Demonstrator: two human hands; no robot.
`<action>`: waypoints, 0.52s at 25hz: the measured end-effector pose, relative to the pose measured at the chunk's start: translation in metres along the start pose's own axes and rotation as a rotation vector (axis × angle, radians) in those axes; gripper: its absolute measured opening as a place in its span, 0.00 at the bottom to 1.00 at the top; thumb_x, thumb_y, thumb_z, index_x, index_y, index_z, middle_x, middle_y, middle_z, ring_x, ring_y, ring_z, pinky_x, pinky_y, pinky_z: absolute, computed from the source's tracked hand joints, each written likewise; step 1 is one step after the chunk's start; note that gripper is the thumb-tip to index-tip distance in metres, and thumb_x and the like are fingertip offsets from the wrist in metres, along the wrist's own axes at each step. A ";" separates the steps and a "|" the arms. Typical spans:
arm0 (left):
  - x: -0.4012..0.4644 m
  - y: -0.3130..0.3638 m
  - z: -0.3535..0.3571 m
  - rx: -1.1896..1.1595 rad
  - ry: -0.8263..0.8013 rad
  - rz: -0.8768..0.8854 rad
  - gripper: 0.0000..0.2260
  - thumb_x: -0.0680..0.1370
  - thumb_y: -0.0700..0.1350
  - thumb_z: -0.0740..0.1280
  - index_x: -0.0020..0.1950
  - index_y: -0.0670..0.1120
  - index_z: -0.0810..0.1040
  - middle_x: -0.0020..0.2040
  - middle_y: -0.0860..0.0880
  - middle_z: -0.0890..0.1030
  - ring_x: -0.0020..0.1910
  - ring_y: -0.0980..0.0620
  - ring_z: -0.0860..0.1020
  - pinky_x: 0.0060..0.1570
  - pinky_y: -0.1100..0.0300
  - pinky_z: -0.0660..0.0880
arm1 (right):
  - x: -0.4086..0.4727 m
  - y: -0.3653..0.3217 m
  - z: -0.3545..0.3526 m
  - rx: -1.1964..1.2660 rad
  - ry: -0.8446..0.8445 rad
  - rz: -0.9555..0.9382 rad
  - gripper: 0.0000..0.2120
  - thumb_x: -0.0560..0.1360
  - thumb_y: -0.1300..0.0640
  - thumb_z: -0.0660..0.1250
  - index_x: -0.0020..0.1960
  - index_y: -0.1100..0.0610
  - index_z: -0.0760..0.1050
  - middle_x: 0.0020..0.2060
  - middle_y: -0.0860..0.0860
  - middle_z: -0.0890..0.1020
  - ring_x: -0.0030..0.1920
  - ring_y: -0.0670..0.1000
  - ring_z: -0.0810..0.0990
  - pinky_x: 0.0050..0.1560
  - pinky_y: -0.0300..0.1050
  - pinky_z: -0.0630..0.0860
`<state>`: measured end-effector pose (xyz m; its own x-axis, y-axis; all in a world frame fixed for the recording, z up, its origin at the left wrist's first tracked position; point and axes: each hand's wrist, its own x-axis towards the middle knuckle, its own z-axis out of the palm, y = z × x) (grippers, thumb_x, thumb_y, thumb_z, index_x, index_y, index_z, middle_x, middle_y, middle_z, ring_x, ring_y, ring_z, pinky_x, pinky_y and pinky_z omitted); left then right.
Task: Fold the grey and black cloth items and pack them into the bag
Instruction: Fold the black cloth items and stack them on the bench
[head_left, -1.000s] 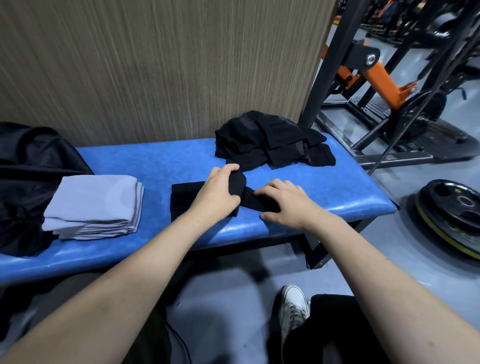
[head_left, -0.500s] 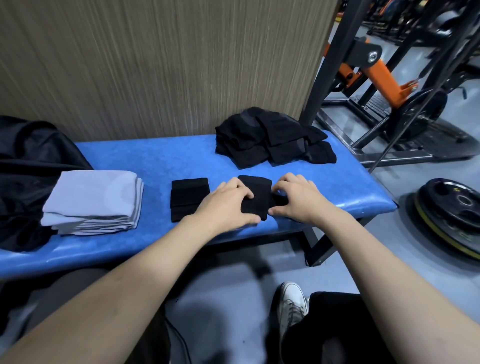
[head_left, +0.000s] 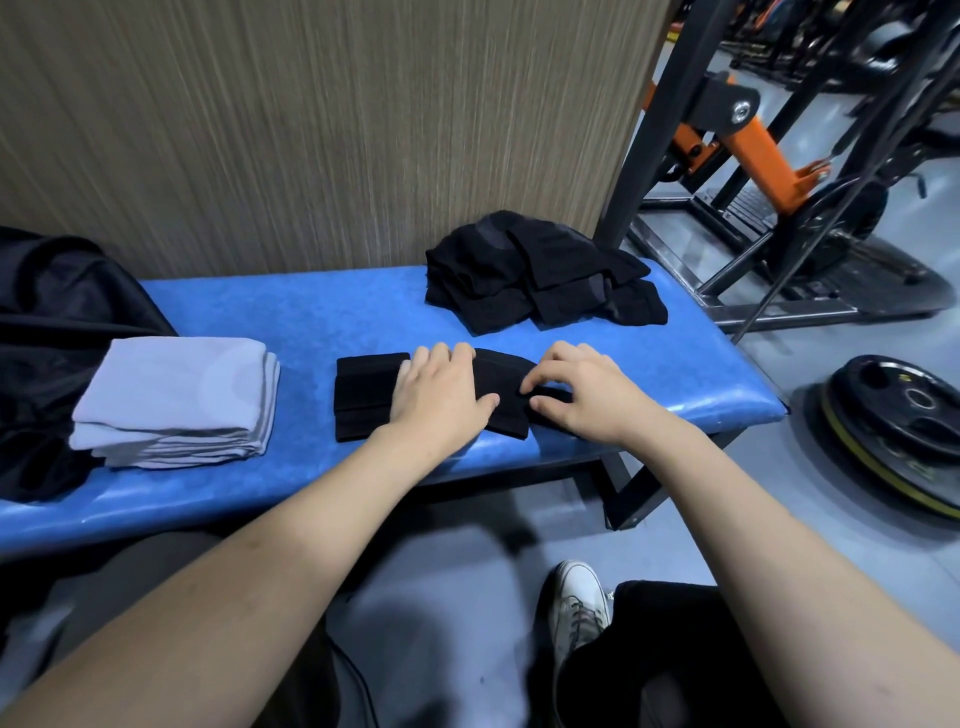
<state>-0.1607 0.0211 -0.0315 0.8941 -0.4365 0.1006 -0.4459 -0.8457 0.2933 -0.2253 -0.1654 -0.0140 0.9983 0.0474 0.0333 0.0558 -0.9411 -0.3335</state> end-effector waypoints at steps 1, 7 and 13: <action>0.000 0.001 0.000 -0.012 -0.007 -0.003 0.26 0.77 0.60 0.65 0.70 0.49 0.66 0.64 0.47 0.73 0.65 0.45 0.68 0.65 0.52 0.63 | 0.000 0.000 0.002 -0.011 -0.026 0.002 0.09 0.76 0.50 0.69 0.56 0.46 0.79 0.52 0.44 0.74 0.55 0.50 0.70 0.61 0.52 0.68; -0.001 0.000 -0.004 -0.296 -0.061 0.019 0.21 0.76 0.51 0.70 0.66 0.51 0.67 0.61 0.49 0.67 0.55 0.47 0.75 0.55 0.55 0.71 | 0.001 0.000 0.004 -0.040 -0.076 0.008 0.16 0.72 0.49 0.73 0.59 0.47 0.77 0.54 0.45 0.73 0.56 0.51 0.70 0.60 0.49 0.68; -0.005 0.004 -0.014 -0.487 -0.022 0.079 0.21 0.75 0.40 0.68 0.66 0.53 0.70 0.59 0.55 0.64 0.52 0.50 0.77 0.46 0.55 0.77 | 0.005 -0.004 0.009 -0.067 -0.031 -0.008 0.19 0.71 0.47 0.74 0.59 0.47 0.76 0.51 0.43 0.72 0.53 0.51 0.69 0.59 0.51 0.69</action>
<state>-0.1665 0.0241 -0.0176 0.8550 -0.5043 0.1214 -0.4354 -0.5706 0.6963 -0.2207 -0.1582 -0.0208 0.9979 0.0640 0.0062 0.0633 -0.9609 -0.2695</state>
